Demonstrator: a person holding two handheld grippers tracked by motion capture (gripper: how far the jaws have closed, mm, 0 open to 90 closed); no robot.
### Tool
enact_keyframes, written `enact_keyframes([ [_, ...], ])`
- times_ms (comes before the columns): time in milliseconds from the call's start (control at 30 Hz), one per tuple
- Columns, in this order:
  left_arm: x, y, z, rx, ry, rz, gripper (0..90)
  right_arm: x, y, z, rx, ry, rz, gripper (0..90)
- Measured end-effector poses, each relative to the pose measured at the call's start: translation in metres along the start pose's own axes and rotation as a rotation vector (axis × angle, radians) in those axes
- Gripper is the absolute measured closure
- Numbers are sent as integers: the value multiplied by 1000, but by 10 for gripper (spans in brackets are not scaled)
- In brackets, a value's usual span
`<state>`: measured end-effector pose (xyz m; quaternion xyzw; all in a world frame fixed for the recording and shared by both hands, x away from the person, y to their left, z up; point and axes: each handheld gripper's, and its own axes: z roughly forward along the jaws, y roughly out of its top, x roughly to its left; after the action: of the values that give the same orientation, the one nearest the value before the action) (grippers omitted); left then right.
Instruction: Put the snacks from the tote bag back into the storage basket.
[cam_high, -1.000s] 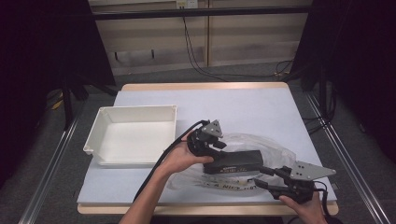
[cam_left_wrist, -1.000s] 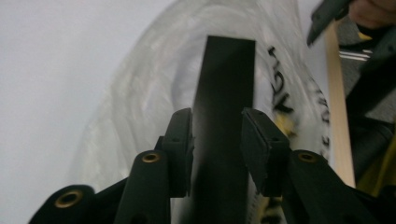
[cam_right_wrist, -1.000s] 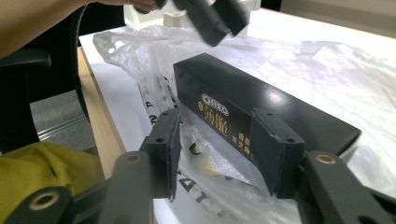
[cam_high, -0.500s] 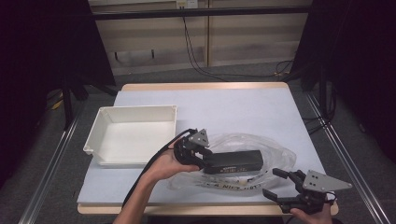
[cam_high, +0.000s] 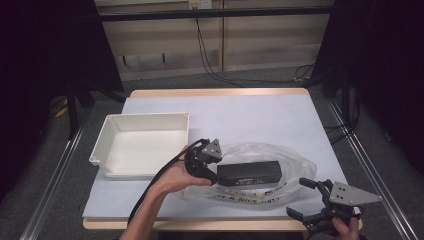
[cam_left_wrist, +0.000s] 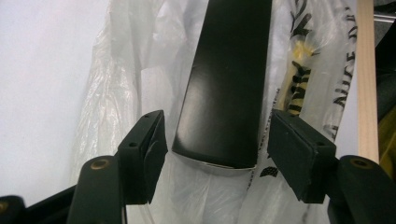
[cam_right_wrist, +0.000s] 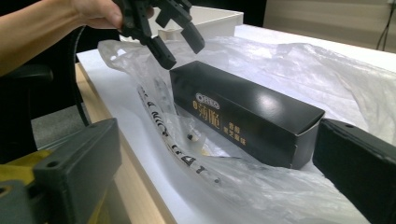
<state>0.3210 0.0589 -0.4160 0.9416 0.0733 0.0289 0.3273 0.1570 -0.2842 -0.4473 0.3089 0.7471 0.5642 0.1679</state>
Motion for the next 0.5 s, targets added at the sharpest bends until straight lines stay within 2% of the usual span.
enact_keyframes([
  [33, 0, 0, 2, 16, 7, 12, 372, 0, 0, 1, 1, -5, -1, 8],
  [100, -3, 0, 4, 33, 10, 15, 372, -1, -1, 1, -11, 13, -2, 5],
  [200, -10, 5, 4, 28, 23, 51, 373, -2, -1, 0, -3, 12, -16, 0],
  [267, -8, 6, 5, 24, 10, 47, 372, -3, -3, 1, -2, 26, 1, 0],
  [333, -5, 5, 9, 40, 17, 43, 371, -4, -4, 2, 10, 32, 1, 4],
  [400, -3, 2, 13, 36, -1, 34, 359, -4, -4, 4, 10, 39, -1, 3],
  [433, -2, 1, 14, 44, -11, 33, 359, -3, -4, 3, 3, 20, -5, 1],
  [500, -1, -1, 18, 50, -4, 29, 357, -4, -4, 3, -2, 17, -10, 0],
])
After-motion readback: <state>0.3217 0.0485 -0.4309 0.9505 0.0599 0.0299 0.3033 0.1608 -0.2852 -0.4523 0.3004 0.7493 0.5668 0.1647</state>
